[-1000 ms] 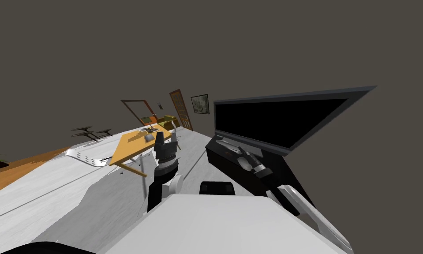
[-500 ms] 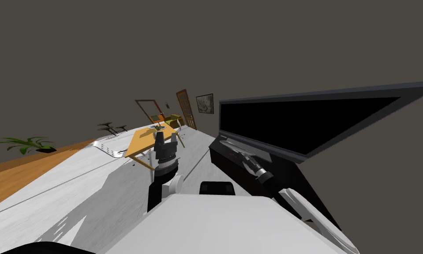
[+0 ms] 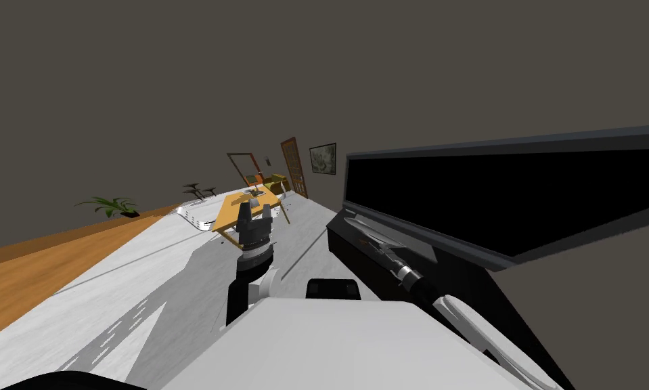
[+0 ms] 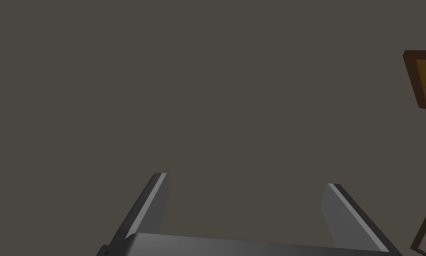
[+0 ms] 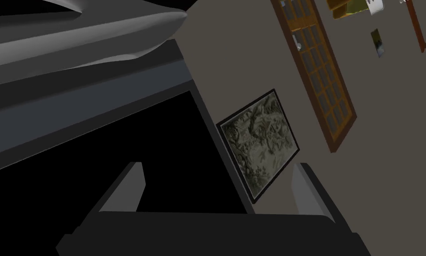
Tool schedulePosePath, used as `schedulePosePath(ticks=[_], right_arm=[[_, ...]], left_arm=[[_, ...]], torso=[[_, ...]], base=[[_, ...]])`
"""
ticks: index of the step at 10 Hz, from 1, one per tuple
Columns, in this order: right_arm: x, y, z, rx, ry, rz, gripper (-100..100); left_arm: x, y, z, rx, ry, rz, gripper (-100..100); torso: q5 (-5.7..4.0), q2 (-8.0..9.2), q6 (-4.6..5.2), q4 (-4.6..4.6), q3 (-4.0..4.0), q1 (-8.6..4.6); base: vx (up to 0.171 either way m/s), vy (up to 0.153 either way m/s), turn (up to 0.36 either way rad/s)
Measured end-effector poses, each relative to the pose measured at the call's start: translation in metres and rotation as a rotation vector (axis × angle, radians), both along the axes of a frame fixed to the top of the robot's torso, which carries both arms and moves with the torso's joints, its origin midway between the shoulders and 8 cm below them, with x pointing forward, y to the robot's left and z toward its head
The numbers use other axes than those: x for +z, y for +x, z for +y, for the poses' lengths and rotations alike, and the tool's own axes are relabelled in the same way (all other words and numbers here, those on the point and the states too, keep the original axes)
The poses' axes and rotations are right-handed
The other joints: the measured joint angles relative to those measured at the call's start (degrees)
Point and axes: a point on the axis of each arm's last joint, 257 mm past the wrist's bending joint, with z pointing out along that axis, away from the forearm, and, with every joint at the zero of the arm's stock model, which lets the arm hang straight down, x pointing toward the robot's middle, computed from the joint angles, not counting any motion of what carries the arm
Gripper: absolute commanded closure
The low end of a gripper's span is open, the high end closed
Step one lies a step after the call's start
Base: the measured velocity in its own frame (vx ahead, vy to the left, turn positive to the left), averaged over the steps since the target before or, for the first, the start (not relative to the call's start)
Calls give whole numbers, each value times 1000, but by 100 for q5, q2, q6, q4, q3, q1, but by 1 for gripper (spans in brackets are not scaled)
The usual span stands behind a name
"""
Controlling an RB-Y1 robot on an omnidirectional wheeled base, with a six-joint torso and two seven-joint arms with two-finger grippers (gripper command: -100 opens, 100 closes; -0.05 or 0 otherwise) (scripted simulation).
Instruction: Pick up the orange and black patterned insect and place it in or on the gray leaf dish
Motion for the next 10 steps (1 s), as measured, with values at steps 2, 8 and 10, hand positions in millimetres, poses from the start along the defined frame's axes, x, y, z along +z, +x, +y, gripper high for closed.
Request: schedulePosePath(ticks=[2, 8, 10], right_arm=[[-27, -11, -5, 16, -63, 54, -100], [-90, -50, -39, 64, -249, 208, -100], [-114, -72, -57, 71, -301, 261, -100]], left_arm=[[0, 0, 0, 0, 0, 0, 0], [0, 0, 0, 0, 0, 0, 0], [0, 0, 0, 0, 0, 0, 0]], torso=[[0, -3, -1, -1, -2, 1], [-1, -7, 0, -1, -4, -5], [-2, -4, 2, -1, -3, -9]], base=[[47, 30, 207], [56, 12, 188], [55, -1, 181]])
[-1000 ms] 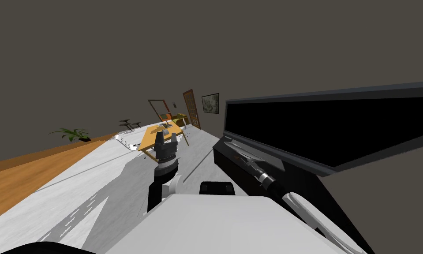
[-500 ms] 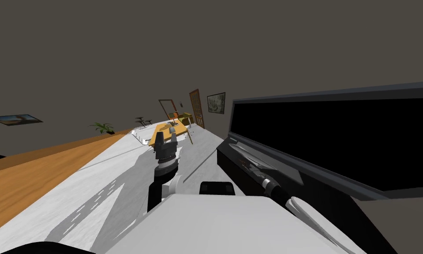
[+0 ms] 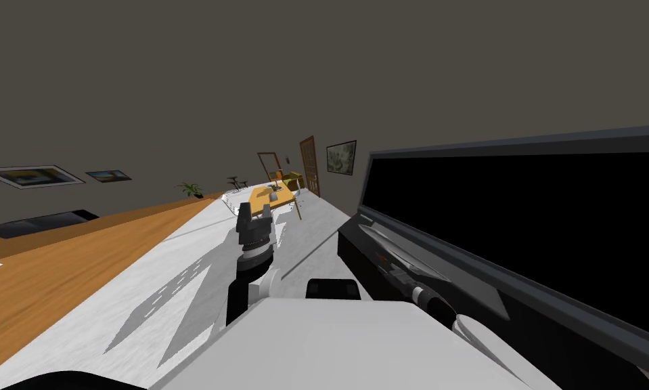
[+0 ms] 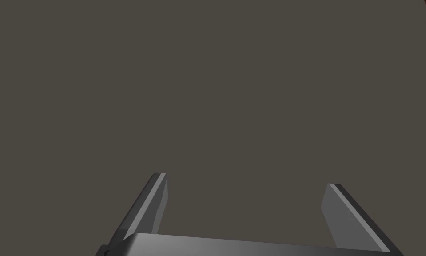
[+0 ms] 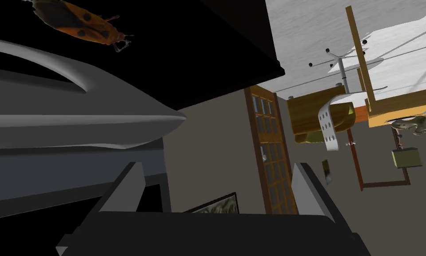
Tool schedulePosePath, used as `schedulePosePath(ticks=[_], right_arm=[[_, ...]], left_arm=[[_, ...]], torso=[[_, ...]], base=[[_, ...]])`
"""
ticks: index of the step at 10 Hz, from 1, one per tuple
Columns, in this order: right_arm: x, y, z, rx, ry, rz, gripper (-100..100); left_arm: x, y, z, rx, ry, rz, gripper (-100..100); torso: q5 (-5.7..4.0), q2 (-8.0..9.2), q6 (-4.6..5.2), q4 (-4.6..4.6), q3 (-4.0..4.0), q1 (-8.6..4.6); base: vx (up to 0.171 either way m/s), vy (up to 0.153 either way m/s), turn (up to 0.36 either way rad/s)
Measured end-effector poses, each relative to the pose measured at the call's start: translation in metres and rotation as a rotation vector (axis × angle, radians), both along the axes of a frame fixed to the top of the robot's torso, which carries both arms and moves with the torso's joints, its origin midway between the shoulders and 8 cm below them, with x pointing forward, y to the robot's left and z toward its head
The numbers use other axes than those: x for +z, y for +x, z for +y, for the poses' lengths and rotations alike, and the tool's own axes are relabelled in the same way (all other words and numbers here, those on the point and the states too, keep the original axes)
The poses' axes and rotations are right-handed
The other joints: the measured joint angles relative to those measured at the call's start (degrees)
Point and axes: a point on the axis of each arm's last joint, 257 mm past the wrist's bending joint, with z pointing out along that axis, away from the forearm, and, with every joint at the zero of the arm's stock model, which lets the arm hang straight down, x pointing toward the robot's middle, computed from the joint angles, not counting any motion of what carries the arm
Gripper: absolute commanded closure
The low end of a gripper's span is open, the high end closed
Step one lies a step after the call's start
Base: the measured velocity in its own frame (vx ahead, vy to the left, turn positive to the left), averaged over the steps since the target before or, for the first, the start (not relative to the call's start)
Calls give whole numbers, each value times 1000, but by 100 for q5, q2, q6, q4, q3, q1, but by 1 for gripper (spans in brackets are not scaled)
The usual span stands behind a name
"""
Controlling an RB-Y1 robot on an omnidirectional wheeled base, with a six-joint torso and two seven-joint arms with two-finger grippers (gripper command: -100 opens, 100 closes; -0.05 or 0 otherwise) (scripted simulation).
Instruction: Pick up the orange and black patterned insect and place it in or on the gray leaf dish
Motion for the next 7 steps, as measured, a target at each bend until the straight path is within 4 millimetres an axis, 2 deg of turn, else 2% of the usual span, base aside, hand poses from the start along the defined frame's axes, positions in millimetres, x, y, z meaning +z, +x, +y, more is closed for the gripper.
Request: schedulePosePath(ticks=[2, 3, 5, 6, 7], right_arm=[[-18, -11, -5, 29, -55, 50, -100], [-35, -22, -19, 33, -93, 92, -100], [-52, -50, -28, 57, -149, 149, -100], [-65, -59, -37, 76, -187, 187, -100], [-69, -68, -46, 81, -209, 209, -100]], left_arm=[[0, 0, 0, 0, 0, 0, 0], [0, 0, 0, 0, 0, 0, 0], [0, 0, 0, 0, 0, 0, 0], [0, 0, 0, 0, 0, 0, 0], [0, 0, 0, 0, 0, 0, 0]], torso=[[0, -2, -1, 0, -1, -2], [-1, -13, -3, -2, -7, -6], [-1, -7, 1, -2, -4, -7], [-2, -14, -3, -2, -8, -9], [-1, -6, 6, -2, -4, -7]], base=[[77, -8, 293], [78, -21, 163], [83, -26, 303], [65, -30, 118], [52, -28, 169]])
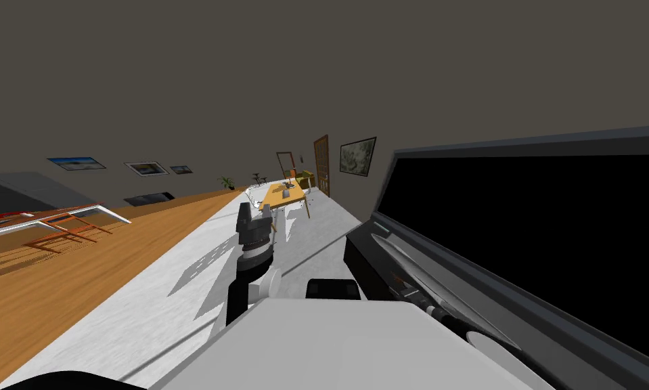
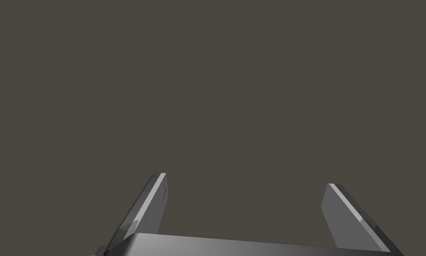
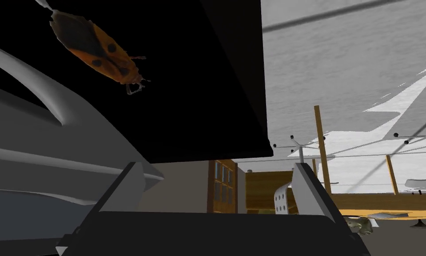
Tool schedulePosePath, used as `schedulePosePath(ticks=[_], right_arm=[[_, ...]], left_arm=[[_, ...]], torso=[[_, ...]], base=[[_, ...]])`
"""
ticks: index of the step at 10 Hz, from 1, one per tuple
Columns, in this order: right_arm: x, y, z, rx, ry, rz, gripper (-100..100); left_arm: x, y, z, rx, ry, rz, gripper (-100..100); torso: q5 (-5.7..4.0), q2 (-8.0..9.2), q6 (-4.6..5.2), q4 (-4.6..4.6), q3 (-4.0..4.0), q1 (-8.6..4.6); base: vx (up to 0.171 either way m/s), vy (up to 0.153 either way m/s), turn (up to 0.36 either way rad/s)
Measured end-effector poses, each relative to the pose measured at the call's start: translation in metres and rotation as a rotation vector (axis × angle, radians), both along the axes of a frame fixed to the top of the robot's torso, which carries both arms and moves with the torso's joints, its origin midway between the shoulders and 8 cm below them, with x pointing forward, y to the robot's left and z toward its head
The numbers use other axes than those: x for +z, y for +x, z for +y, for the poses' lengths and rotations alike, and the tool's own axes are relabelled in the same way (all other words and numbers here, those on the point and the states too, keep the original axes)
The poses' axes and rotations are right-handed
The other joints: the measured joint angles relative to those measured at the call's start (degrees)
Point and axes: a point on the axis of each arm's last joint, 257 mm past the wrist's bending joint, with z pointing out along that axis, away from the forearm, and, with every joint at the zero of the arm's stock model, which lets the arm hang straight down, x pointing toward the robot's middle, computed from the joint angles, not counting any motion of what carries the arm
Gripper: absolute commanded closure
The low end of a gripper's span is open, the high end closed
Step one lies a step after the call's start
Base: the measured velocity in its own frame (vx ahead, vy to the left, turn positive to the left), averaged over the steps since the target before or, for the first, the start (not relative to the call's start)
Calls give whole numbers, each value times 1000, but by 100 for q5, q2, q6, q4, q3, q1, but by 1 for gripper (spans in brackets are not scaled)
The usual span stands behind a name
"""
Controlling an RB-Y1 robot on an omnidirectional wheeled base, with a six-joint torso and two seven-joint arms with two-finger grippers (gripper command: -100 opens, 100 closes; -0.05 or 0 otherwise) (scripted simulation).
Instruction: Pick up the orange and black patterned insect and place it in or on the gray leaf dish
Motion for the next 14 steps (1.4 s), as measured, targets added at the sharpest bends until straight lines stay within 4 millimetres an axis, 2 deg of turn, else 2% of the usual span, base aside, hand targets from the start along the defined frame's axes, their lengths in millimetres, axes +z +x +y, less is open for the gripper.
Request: schedulePosePath(ticks=[2, 6, 7, 9, 11, 12, 14], right_arm=[[-18, -29, -15, 30, -60, 74, -100], [-41, -68, -32, 69, -129, 164, -100], [-44, -72, -37, 62, -136, 176, -100], [-57, -100, -53, 80, -169, 233, -100], [-60, -107, -52, 95, -182, 254, -100], [-64, -124, -57, 103, -198, 286, -100], [-73, -139, -61, 118, -217, 324, -100]], left_arm=[[0, 0, 0, 0, 0, 0, 0], [0, 0, 0, 0, 0, 0, 0], [0, 0, 0, 0, 0, 0, 0], [0, 0, 0, 0, 0, 0, 0], [0, 0, 0, 0, 0, 0, 0], [0, 0, 0, 0, 0, 0, 0], [0, 0, 0, 0, 0, 0, 0]], torso=[[-1, -1, -7, 1, 0, -3], [0, 9, -4, 3, 6, 4], [0, 13, 1, 3, 8, 5], [0, 4, -3, 2, 3, -3], [1, 16, 2, 4, 9, 10], [2, 15, -4, 4, 9, 10], [-1, 13, 0, 3, 8, 0]], base=[[67, -41, 247], [43, -33, 145], [43, -33, 140], [57, -48, 187], [20, -17, 142], [37, -50, 136], [32, -45, 99]])
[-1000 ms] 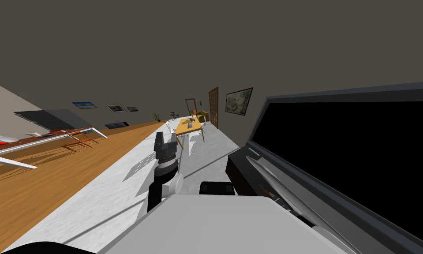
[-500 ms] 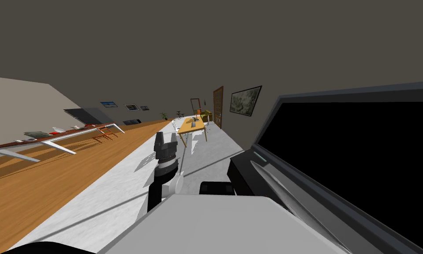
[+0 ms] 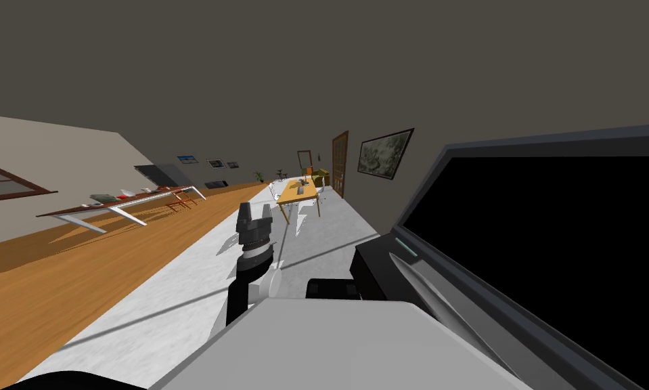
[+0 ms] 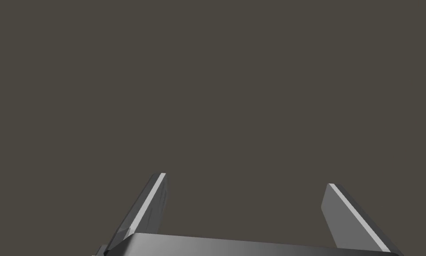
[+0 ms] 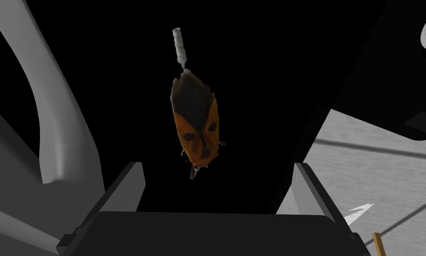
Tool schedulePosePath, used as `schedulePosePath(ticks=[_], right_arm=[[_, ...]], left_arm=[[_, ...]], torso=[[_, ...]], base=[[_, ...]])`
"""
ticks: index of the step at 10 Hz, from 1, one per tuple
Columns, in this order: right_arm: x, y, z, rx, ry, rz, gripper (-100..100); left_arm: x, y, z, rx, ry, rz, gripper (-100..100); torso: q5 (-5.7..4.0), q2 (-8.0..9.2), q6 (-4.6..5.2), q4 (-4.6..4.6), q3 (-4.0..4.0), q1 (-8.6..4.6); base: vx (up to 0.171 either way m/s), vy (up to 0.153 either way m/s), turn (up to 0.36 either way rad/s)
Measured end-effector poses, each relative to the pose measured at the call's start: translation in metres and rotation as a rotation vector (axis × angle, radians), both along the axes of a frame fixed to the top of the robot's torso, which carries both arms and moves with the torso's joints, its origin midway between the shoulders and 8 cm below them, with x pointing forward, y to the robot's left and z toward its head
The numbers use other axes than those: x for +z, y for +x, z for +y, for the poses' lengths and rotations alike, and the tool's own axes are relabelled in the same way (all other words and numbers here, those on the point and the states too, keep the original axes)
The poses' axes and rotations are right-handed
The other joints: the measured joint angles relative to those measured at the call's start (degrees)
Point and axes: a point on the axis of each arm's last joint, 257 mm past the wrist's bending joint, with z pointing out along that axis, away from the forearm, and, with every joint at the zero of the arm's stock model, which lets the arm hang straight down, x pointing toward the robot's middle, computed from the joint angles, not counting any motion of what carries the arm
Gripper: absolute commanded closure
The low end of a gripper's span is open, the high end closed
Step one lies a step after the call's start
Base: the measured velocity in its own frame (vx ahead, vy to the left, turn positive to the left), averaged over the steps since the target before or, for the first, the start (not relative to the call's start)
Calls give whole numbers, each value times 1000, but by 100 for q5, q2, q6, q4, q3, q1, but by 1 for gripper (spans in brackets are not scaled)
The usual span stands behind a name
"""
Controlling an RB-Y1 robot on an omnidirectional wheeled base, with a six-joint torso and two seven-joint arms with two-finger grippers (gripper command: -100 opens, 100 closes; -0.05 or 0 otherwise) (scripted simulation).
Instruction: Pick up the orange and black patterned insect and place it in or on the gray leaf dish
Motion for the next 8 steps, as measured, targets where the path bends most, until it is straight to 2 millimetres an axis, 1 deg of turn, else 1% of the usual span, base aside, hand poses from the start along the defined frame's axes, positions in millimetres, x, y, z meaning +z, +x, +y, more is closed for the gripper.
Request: schedulePosePath(ticks=[2, 3, 4, 8], right_arm=[[-7, -17, -4, 3, -13, 35, -100], [-7, -18, -4, 7, -14, 38, 0], [-7, -17, -4, 6, -14, 37, -100], [-24, -17, 7, -17, -12, 37, -100]], left_arm=[[0, 0, 0, 0, 0, 0, 0], [0, 0, 0, 0, 0, 0, 0], [0, 0, 0, 0, 0, 0, 0], [0, 0, 0, 0, 0, 0, 0]], torso=[[1, -1, 0, 0, 0, 6], [2, 4, 2, 1, 2, 12], [4, 9, 2, 2, 5, 18], [1, 16, 2, 4, 9, 8]], base=[[25, -24, 86], [0, 0, 0], [-2, -20, 68], [-13, -34, 62]])
